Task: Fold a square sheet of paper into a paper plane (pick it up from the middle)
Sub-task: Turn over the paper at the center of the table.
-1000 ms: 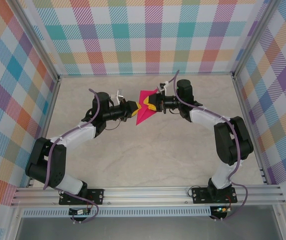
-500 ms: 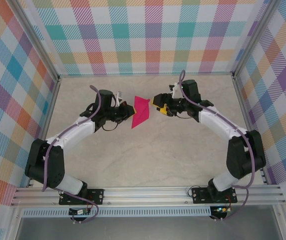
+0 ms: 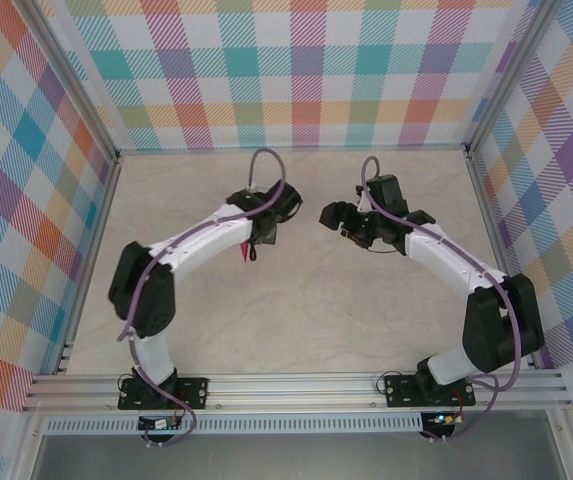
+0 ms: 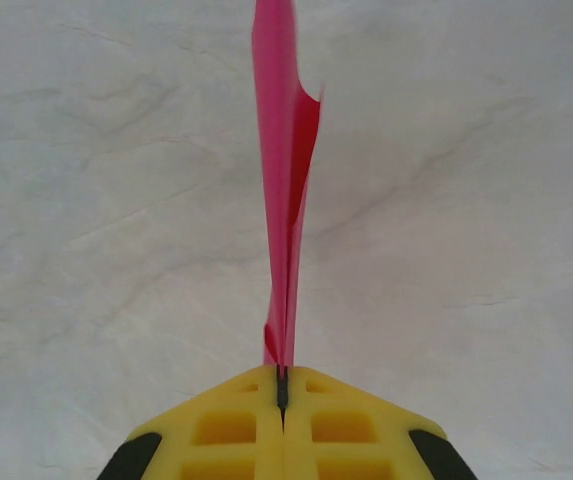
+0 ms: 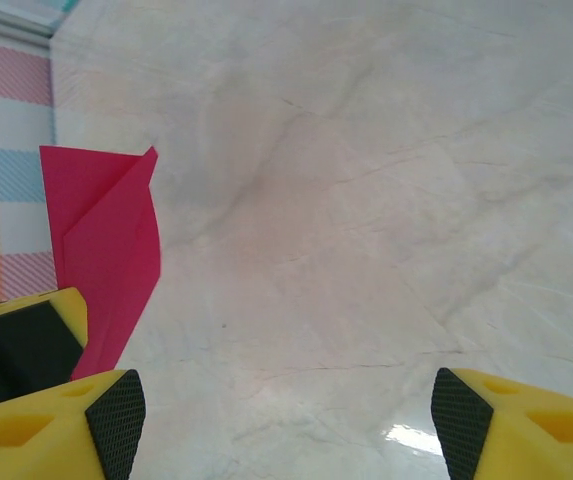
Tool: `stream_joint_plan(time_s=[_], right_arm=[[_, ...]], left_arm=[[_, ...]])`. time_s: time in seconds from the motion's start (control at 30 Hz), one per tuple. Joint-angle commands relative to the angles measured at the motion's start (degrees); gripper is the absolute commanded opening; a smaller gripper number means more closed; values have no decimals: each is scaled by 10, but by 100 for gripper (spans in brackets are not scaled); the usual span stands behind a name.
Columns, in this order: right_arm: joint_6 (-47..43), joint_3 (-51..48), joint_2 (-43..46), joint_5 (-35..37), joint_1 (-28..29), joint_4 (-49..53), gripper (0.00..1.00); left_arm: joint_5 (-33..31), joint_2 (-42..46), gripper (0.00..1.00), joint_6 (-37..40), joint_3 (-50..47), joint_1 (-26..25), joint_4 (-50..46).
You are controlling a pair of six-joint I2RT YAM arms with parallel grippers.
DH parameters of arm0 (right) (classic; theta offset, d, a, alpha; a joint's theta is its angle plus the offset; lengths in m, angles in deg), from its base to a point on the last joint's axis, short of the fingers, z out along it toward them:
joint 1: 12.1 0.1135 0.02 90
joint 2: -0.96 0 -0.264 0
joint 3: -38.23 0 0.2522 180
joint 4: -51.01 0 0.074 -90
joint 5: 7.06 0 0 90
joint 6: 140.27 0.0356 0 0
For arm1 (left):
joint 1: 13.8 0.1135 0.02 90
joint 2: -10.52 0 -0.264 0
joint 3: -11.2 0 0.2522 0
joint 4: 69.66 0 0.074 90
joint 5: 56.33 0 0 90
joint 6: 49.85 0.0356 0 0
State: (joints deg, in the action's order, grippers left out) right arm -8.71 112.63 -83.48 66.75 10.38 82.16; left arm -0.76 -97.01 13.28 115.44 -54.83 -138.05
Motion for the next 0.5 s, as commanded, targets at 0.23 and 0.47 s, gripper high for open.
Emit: stream_joint_plan(time_s=[0.23,0.47], right_arm=[[41,-47,88,158,-3,55,78],[49,-70,125,150,-2,41,78]], left_arm=[[49,-143,13,-29,97,-43,-24],[296,-127,33,-37,69,-22,99]])
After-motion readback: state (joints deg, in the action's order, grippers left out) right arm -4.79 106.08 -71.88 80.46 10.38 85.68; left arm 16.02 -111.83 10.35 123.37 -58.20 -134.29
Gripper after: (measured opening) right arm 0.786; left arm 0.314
